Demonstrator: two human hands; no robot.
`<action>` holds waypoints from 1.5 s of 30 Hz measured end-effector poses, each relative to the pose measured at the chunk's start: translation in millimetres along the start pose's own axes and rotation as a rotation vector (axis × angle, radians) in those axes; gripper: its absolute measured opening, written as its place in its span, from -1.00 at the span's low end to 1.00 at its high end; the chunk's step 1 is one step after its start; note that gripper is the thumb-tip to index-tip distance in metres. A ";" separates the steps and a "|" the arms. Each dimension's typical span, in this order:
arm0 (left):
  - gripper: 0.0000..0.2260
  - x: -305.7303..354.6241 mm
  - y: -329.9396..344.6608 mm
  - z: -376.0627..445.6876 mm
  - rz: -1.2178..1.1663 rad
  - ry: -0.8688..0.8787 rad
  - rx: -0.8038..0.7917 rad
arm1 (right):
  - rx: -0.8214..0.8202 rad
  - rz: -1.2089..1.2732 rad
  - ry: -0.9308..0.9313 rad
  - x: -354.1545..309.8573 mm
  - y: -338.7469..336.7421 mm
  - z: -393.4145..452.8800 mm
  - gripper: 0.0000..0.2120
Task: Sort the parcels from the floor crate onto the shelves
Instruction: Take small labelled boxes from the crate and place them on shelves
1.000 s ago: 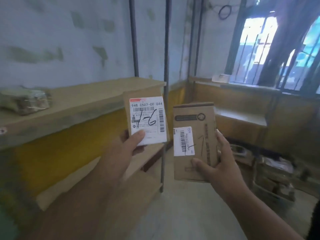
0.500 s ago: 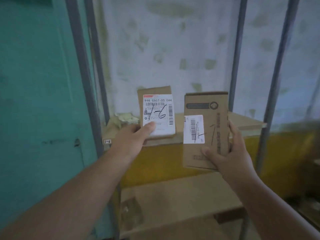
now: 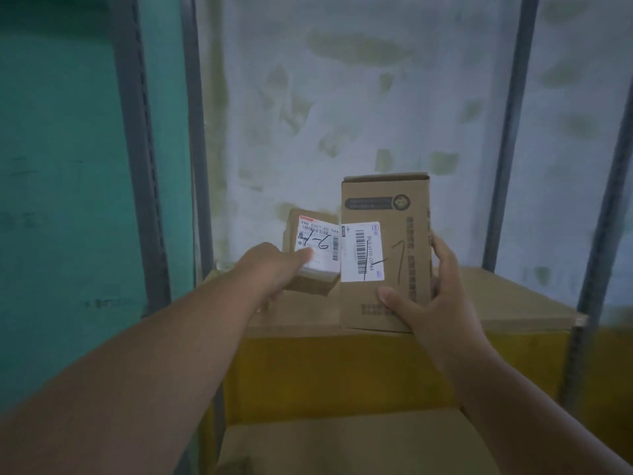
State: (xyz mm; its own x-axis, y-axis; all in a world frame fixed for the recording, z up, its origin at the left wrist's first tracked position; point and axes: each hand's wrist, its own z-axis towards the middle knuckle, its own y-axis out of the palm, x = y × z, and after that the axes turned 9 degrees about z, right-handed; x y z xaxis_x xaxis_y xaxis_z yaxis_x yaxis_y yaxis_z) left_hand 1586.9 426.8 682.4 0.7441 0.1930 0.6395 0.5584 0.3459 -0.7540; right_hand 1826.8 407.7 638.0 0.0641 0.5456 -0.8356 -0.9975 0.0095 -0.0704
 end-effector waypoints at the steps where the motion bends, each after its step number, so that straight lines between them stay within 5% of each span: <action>1: -0.44 3.5 4.4 7.2 0.021 -0.012 0.018 | -0.026 0.008 -0.001 6.4 -0.8 8.4 -0.05; 12: -0.54 32.0 46.3 36.5 0.420 -0.227 0.089 | -0.199 0.211 0.026 71.7 -14.1 78.9 -0.08; 15: -0.60 30.6 48.4 42.8 0.621 -0.162 0.271 | -0.248 0.247 0.024 80.3 -16.9 79.1 -0.08; 19: -0.61 25.8 43.2 26.0 0.163 0.009 0.432 | -0.296 0.268 0.029 82.7 -17.7 65.2 -0.06; 22: -0.55 20.8 50.4 -18.1 -0.191 0.046 0.392 | -0.337 0.273 0.057 81.9 -12.8 38.3 -0.01; 27: -0.35 -31.8 60.5 -83.6 -0.344 0.094 0.335 | -0.397 0.229 0.109 83.6 7.8 -36.3 0.04; 31: -0.59 -95.1 67.1 -134.0 -0.353 0.043 0.256 | -0.447 0.198 0.185 97.4 28.6 -111.2 0.06; 35: -0.44 -158.3 75.9 -171.0 -0.300 -0.005 0.110 | -0.482 0.149 0.263 113.4 42.8 -177.0 0.07; 38: -0.62 -193.1 97.7 -188.3 -0.276 -0.065 0.037 | -0.477 0.160 0.409 130.3 46.3 -211.4 0.03; 41: -0.49 -211.2 126.1 -192.7 -0.230 -0.133 -0.057 | -0.445 0.090 0.514 154.8 41.5 -229.3 0.03; 45: -0.63 -227.4 163.4 -174.9 -0.132 -0.159 -0.077 | -0.407 -0.027 0.586 193.5 36.9 -220.4 0.00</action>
State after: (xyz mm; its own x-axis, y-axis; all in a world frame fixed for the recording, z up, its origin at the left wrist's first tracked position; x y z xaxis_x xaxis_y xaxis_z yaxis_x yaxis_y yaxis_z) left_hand 1573.0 278.7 387.6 0.5985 0.2955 0.7446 0.6780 0.3082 -0.6673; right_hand 1809.1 328.9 353.6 0.2082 0.0079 -0.9780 -0.9120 -0.3598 -0.1971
